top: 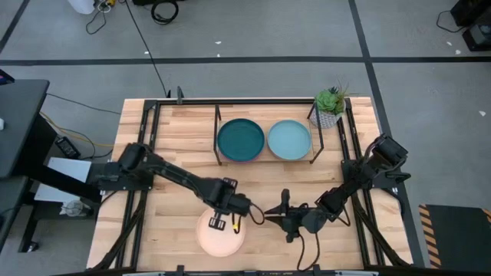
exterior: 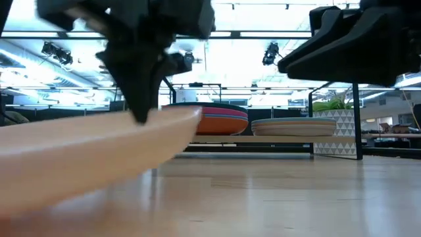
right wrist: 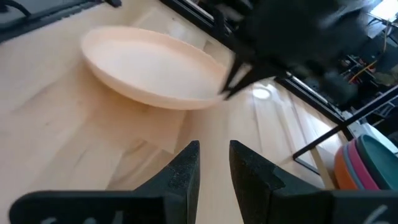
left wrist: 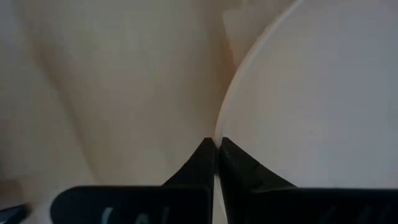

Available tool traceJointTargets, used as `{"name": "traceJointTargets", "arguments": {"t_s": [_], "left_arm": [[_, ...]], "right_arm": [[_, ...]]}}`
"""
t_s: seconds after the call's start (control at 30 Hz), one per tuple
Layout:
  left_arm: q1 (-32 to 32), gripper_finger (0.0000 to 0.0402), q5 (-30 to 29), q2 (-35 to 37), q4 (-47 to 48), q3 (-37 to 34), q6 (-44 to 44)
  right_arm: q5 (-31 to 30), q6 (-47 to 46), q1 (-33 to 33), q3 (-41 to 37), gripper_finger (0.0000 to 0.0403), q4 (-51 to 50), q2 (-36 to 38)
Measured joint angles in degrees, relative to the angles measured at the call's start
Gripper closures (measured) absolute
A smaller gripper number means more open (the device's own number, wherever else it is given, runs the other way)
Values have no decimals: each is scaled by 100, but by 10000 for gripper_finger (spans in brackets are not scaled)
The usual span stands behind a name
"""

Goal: Place and stack plates onto a shelf
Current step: Stack the light orange plate on top of the light blue plate on the shelf

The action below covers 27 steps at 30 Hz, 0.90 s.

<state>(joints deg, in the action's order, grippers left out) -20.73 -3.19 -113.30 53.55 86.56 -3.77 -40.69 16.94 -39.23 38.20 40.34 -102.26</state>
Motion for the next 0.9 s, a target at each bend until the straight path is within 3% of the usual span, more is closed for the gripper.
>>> {"name": "traceJointTargets", "arguments": {"t_s": [0.17,0.6,0.8,0.9], "left_arm": [[171,387,-37,288,-39,7,-170],[1185,385,537,289,-336,4,-500],[1499,384,1110,285,-509,4,-470],[1555,384,1444,285,-685,6,-459]], "right_arm": [[-172,-87,-200,0,310,52,0],[-527,150,-620,2,317,245,0],[-608,70,-641,2,318,160,0],[-1031,60,-747,2,318,115,0]]}}
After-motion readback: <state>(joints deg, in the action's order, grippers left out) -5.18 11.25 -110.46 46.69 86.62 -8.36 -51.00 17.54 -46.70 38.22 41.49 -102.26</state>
